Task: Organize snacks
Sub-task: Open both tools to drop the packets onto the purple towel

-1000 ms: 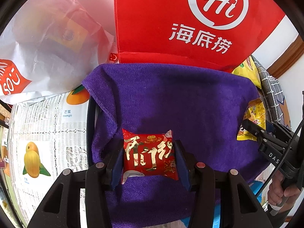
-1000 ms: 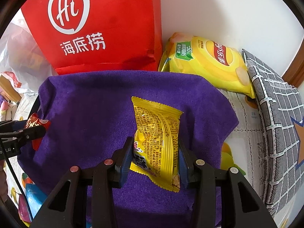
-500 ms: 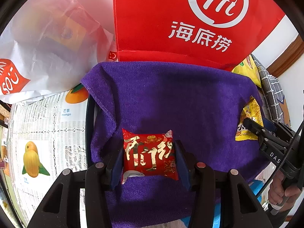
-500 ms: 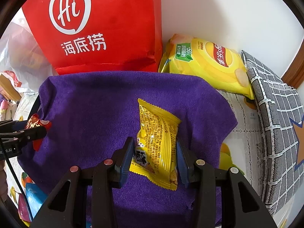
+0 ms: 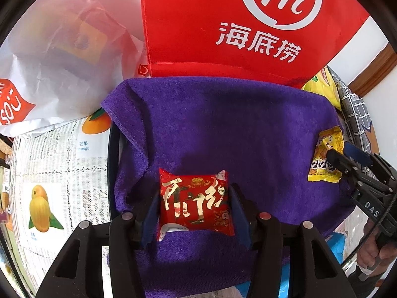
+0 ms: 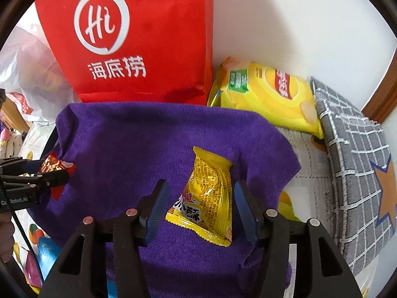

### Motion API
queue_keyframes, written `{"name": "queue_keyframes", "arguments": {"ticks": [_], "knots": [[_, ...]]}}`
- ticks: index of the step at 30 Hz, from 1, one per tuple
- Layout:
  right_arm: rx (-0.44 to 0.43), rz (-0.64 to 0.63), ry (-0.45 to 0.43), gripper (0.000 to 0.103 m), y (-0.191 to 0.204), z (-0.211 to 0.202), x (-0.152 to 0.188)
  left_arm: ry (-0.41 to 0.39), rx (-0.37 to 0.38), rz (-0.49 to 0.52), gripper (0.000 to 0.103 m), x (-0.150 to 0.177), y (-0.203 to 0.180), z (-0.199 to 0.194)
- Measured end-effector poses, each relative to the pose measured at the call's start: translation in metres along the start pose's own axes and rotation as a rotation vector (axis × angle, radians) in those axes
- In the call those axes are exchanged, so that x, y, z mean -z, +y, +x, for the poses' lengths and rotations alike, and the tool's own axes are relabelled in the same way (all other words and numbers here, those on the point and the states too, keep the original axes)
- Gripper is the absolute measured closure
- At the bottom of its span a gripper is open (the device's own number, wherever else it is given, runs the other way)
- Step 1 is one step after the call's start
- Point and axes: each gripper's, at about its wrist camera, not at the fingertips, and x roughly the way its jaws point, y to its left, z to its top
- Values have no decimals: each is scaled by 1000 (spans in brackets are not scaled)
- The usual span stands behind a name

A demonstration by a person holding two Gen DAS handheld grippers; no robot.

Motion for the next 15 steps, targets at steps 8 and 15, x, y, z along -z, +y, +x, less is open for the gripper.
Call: {"name": "queue_keyframes", "arguments": {"ticks": [8, 15], "knots": [[-14, -2, -75, 40, 0, -30, -4, -31, 1, 15, 36, -1, -6, -14], [-8, 77, -150, 28, -11, -71, -5, -137, -19, 36, 35, 3, -12, -46]]}}
